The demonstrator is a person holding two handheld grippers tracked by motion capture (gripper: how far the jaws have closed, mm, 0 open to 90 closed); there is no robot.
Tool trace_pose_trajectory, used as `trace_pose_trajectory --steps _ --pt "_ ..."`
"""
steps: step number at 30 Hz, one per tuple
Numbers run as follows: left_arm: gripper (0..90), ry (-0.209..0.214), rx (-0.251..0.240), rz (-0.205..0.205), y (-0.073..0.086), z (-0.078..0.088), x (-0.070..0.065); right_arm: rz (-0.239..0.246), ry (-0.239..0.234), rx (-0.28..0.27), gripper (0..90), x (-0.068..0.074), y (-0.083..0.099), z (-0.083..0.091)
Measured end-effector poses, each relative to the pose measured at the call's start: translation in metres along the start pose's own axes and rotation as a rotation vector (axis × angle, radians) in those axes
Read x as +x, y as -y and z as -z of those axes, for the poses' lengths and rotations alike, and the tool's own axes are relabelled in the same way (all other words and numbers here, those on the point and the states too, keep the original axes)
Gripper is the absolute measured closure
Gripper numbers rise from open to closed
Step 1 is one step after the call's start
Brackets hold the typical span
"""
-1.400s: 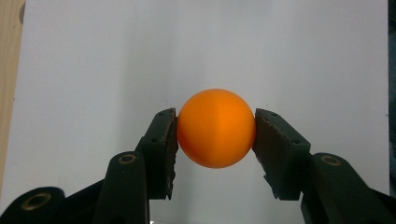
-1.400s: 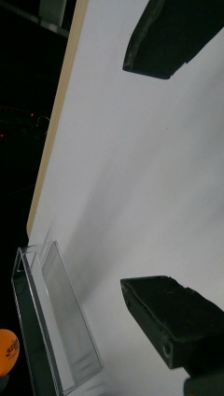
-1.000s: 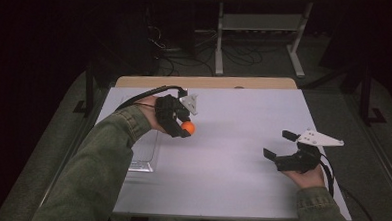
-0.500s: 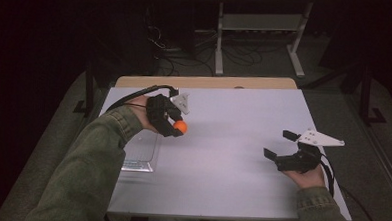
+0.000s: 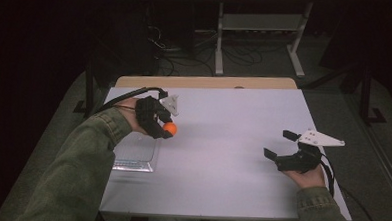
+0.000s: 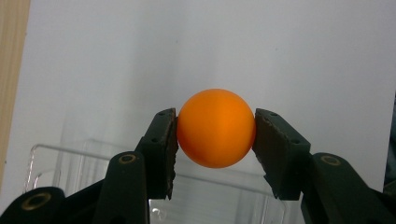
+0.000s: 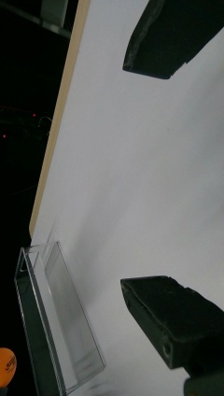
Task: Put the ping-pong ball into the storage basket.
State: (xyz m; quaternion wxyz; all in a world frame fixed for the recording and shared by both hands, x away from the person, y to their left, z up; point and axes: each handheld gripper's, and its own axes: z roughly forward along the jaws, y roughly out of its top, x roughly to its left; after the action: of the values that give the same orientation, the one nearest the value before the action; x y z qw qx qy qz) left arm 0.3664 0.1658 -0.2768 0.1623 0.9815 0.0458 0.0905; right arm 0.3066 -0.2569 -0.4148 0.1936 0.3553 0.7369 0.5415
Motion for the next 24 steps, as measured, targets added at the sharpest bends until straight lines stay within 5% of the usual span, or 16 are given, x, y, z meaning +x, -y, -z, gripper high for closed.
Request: trace_pose_trajectory --steps 24 --pt "50.5 -0.023 0.027 0.055 0.034 0.021 -0.003 -0.001 -0.003 0.005 0.0 0.001 0.000 -0.001"
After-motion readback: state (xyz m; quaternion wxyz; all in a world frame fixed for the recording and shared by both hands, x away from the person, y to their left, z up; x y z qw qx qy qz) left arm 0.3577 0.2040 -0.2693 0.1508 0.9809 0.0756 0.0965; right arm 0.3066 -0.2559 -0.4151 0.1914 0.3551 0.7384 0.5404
